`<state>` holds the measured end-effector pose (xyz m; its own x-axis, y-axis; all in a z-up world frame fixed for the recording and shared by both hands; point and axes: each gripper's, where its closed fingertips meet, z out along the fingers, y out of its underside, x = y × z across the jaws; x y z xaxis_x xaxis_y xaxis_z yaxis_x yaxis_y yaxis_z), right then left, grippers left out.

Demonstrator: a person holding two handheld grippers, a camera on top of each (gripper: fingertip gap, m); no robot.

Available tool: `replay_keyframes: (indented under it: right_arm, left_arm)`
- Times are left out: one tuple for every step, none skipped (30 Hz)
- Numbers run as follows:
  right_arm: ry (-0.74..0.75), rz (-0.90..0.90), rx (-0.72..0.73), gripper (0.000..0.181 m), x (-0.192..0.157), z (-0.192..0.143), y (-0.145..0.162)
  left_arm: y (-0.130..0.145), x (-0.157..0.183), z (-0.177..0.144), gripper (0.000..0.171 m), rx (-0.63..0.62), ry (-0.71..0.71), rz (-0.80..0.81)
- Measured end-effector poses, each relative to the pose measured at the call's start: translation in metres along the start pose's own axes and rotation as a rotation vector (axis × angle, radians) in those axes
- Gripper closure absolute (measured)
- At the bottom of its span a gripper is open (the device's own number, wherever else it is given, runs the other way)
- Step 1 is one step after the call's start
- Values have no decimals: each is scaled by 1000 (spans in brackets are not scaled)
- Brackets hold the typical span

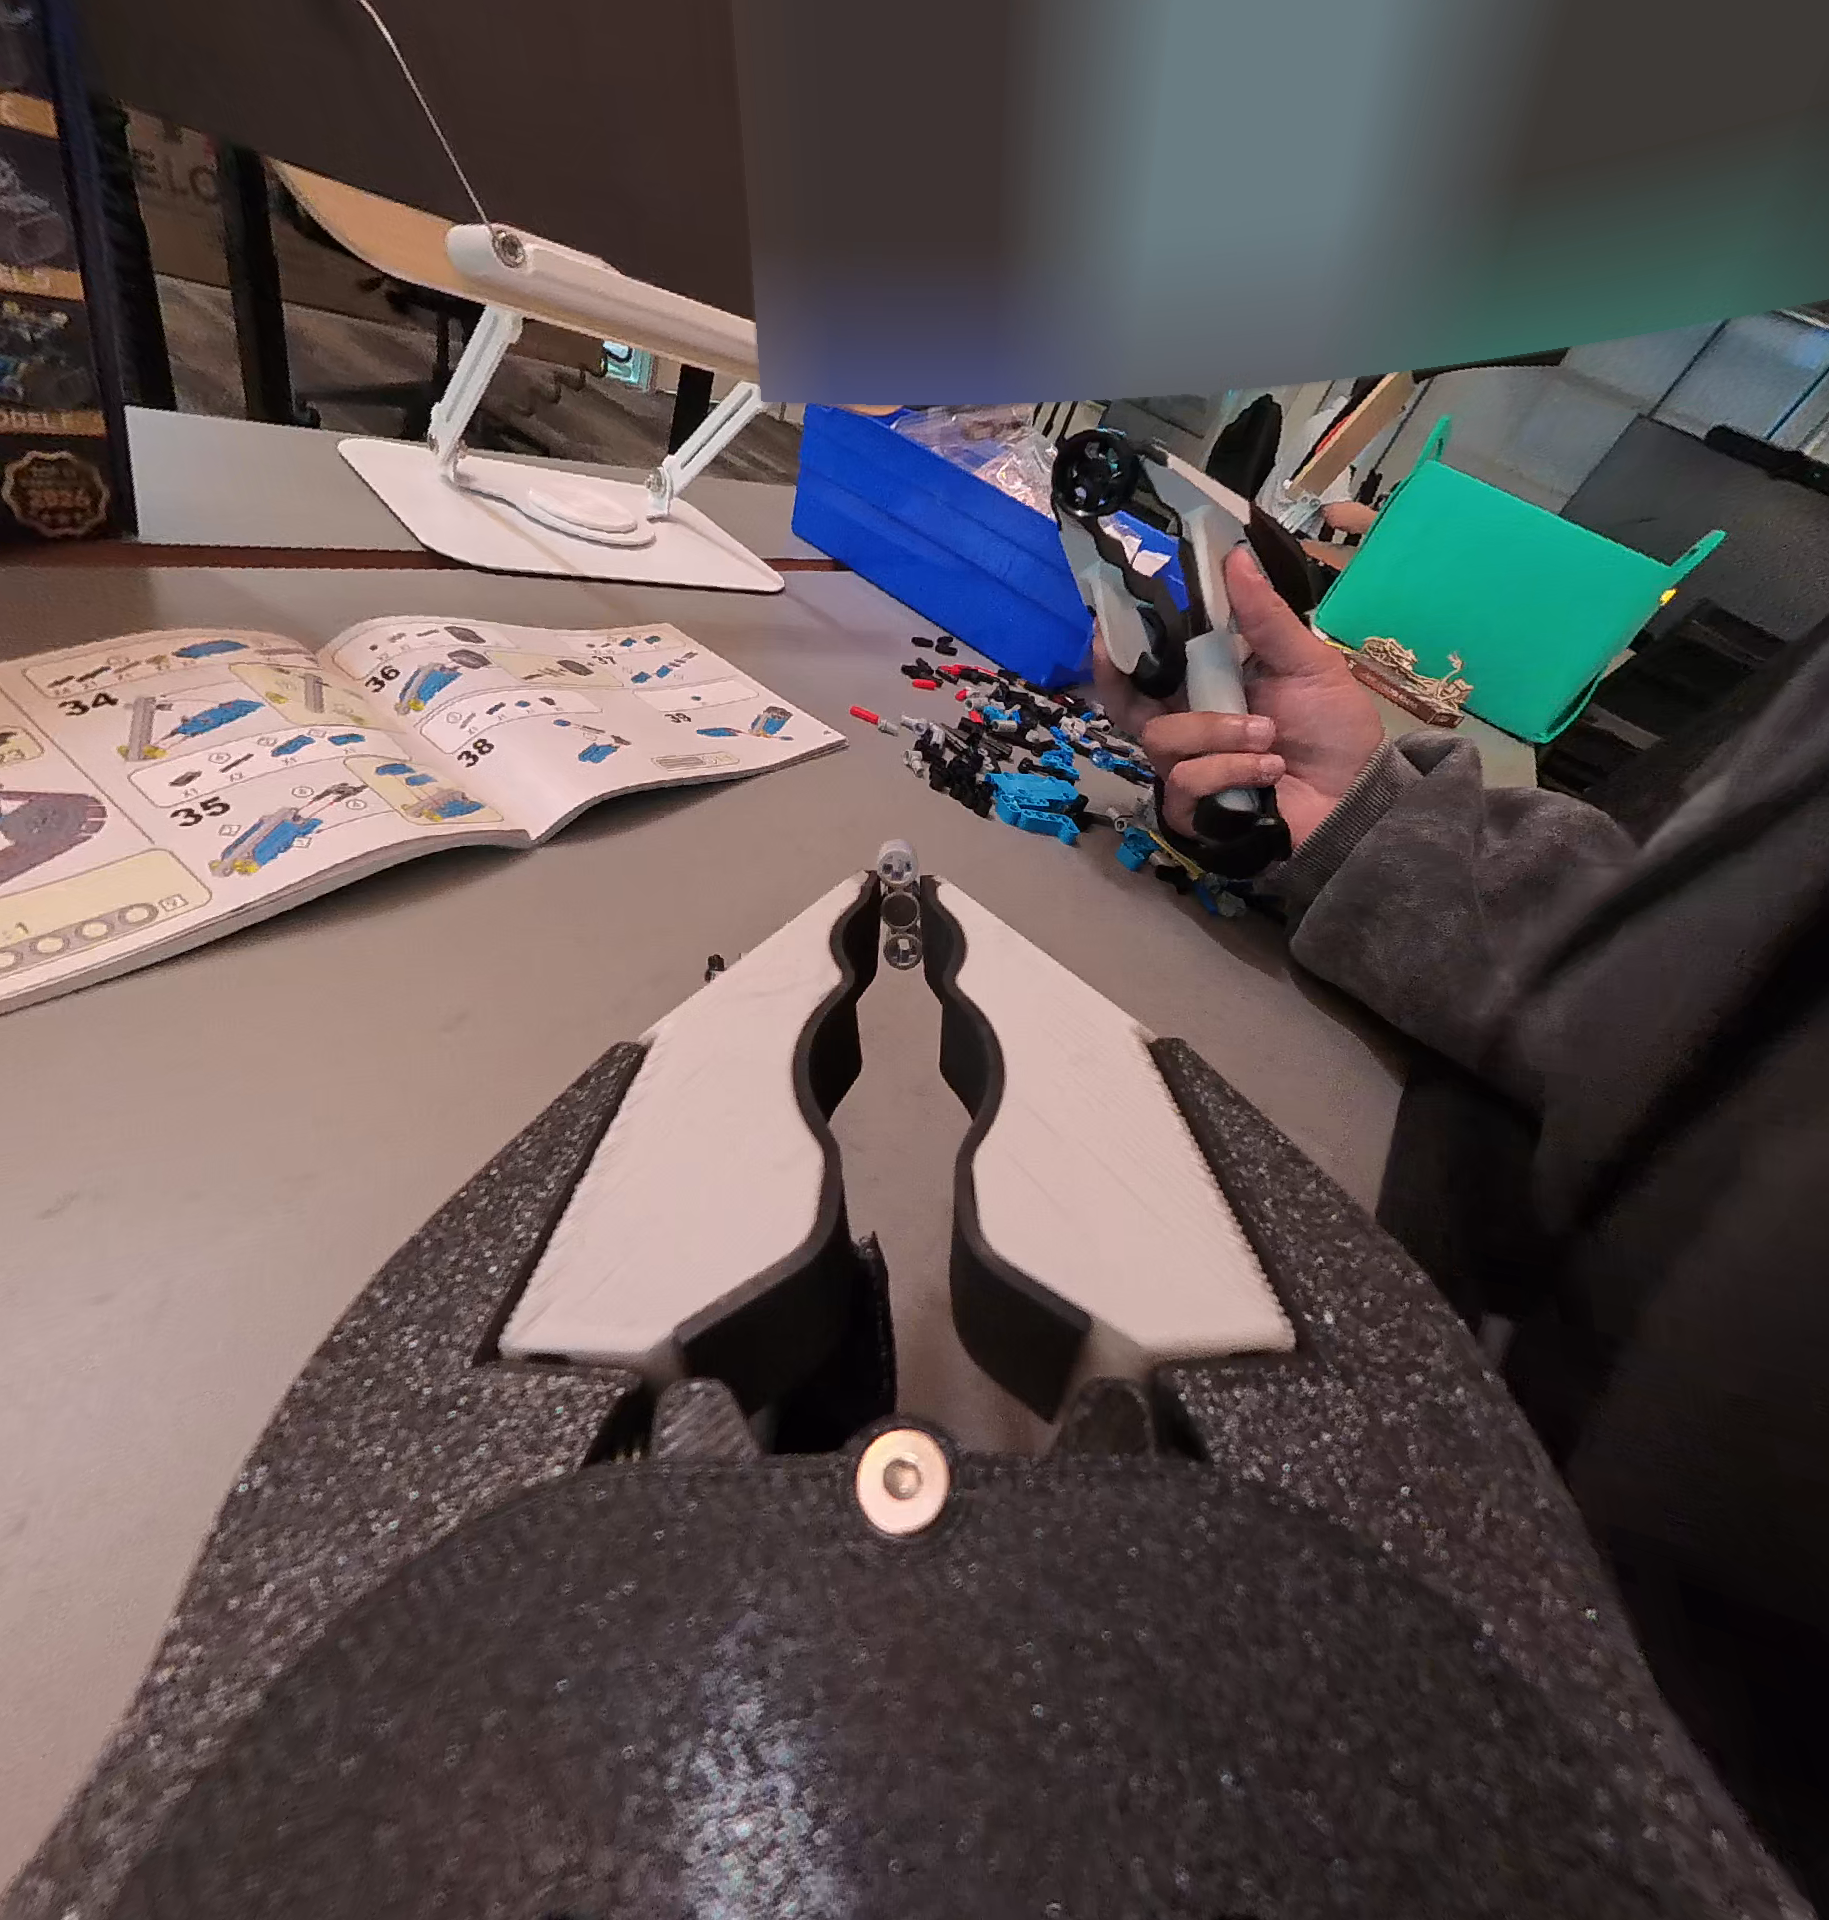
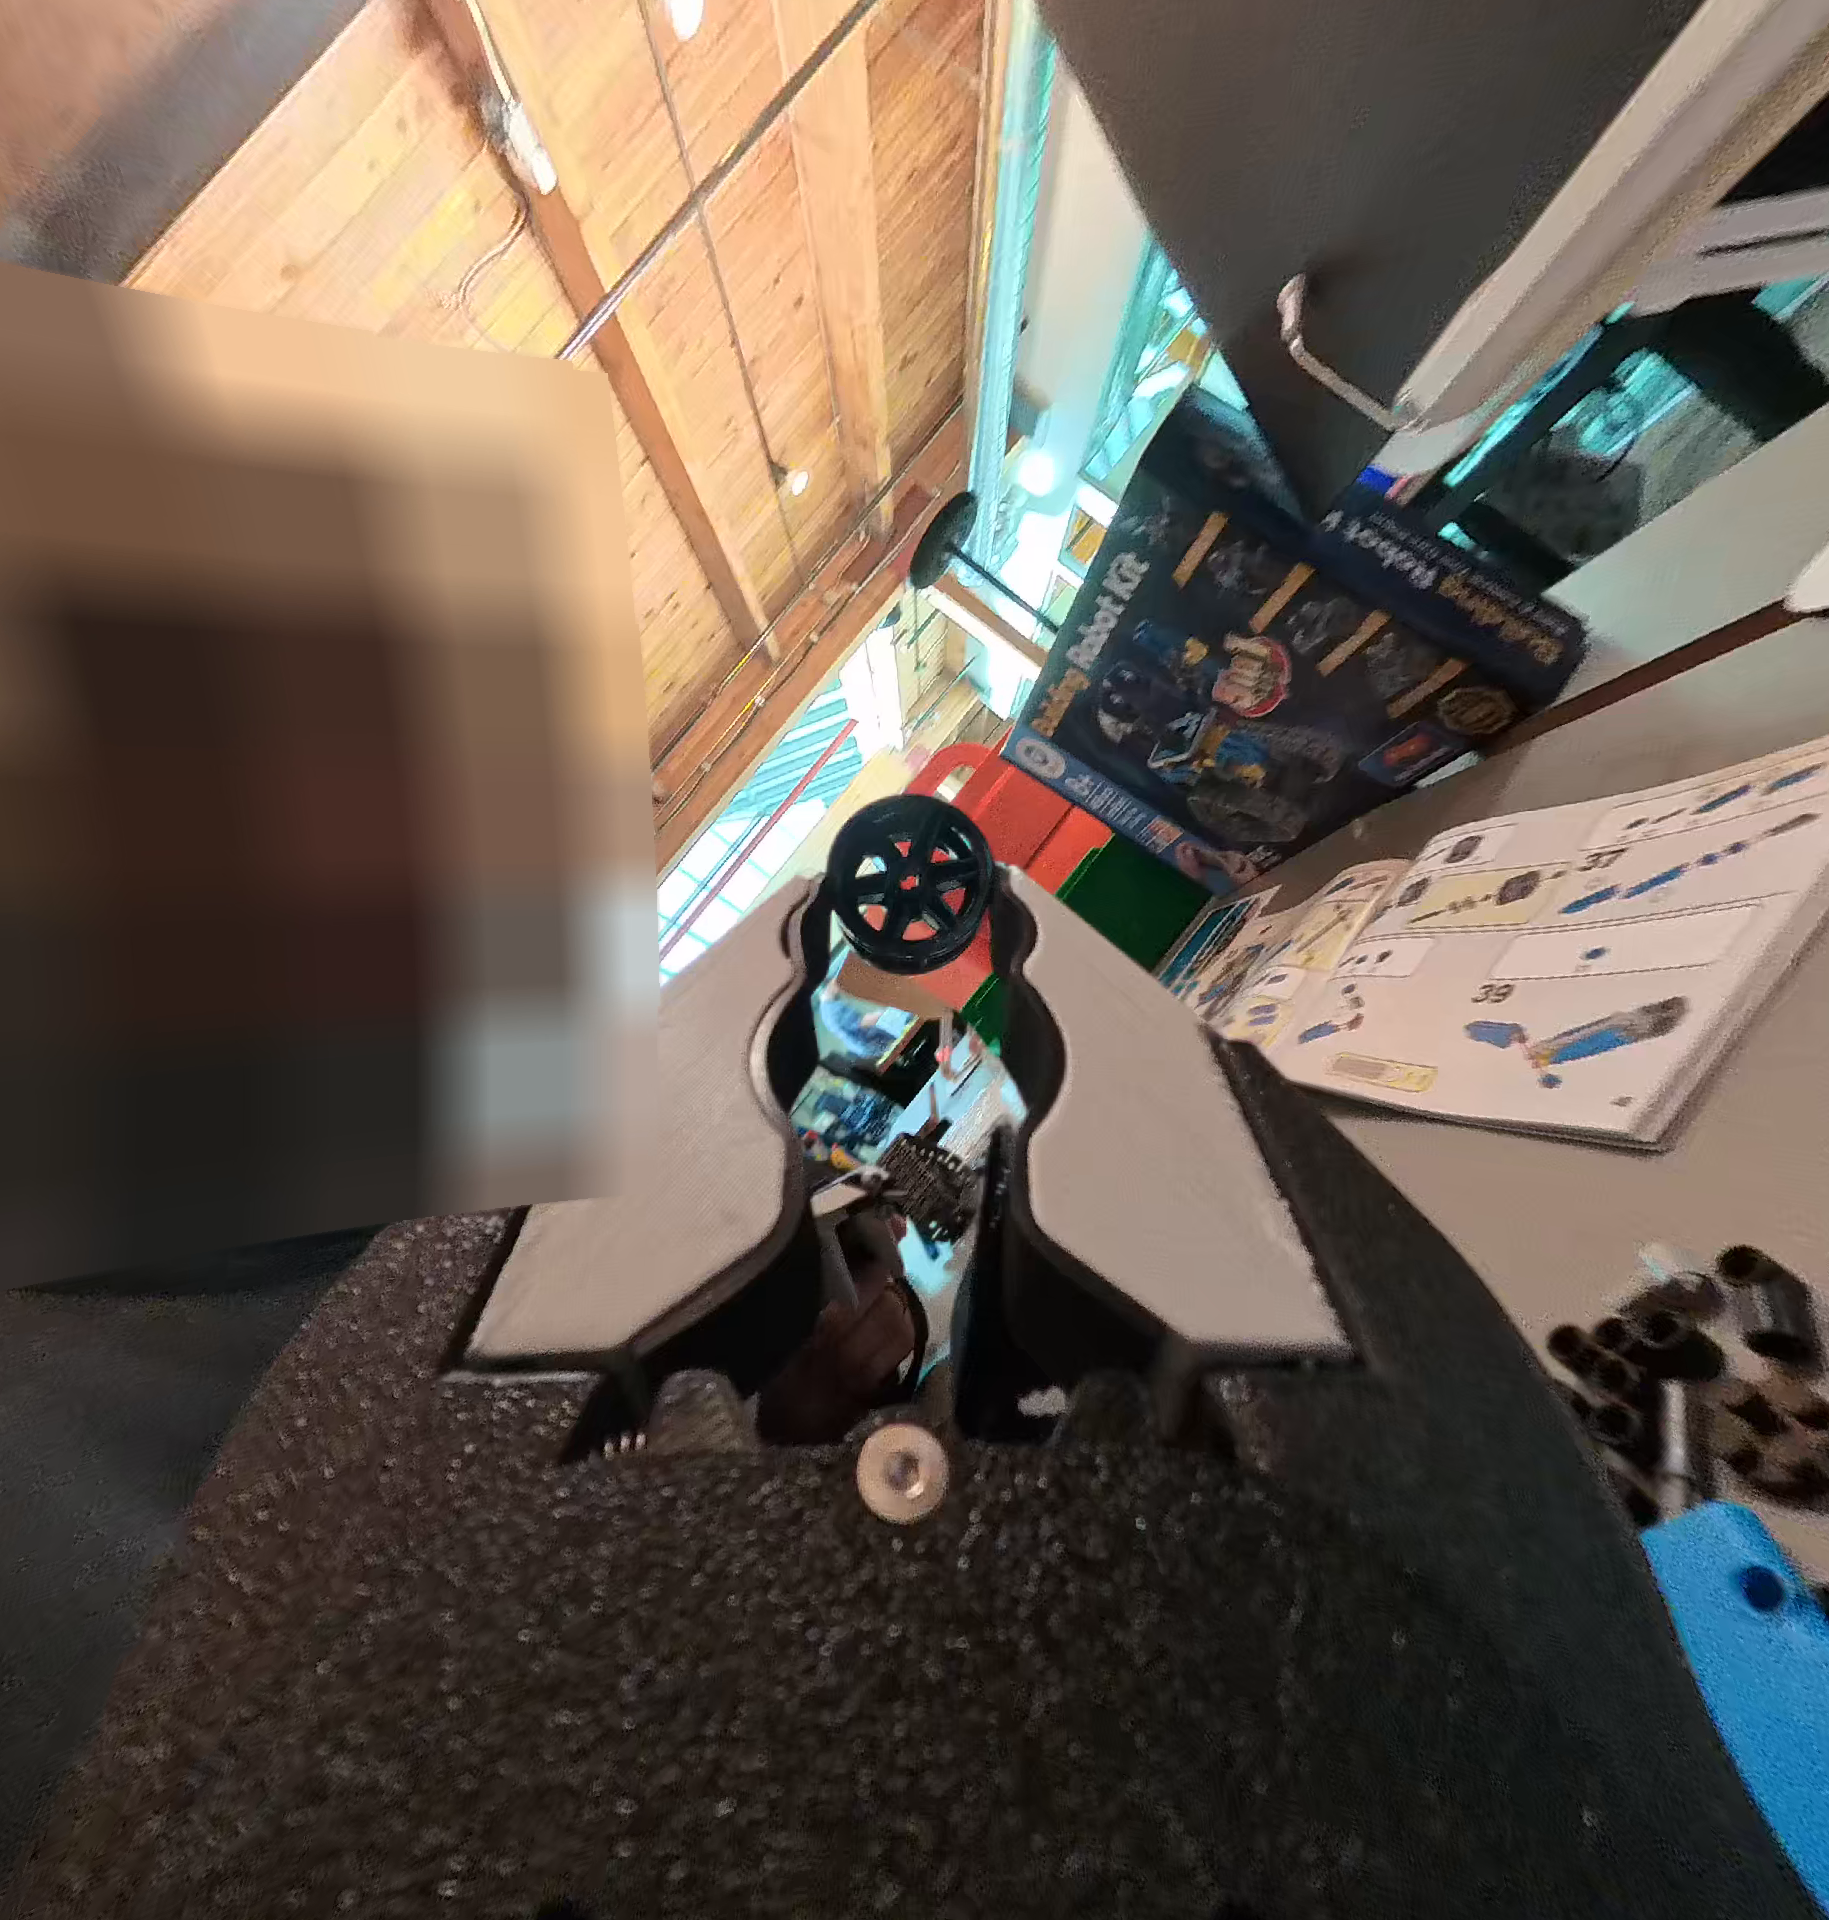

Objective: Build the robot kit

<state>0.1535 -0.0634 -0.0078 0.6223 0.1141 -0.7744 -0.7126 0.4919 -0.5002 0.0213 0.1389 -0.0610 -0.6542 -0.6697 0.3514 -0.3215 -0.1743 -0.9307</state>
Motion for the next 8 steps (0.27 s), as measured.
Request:
replay_keyframes:
  right_arm:
    - [-9, -3, -15, 151, -2, 3, 3]
    - [-7, -13, -25, 151, -2, 6, 6]
    - [-6, -18, -43, 151, -2, 9, 9]
    - [-8, -15, -65, 152, -2, 13, 14]
    - [-10, -12, -80, 152, -2, 17, 18]
    - [-12, -9, -95, 152, -2, 22, 23]
    - [-17, 4, -121, 152, -2, 28, 30]
    - [-45, 48, -154, 152, -6, 37, 39]
  left_arm:
    - [-2, 0, -1, 165, 11, -1, -4]
    - [-4, 0, -3, 165, 24, -3, -8]
    - [-7, 0, -5, 165, 39, -4, -8]
    - [-10, 0, -7, 165, 53, -7, -6]
    - [-12, 0, -9, 165, 64, -13, 0]
    - [-14, 0, -10, 165, 75, -20, 10]
    - [-18, 1, -11, 165, 89, -27, 22]
    - [-22, 2, -12, 165, 106, -35, 28]
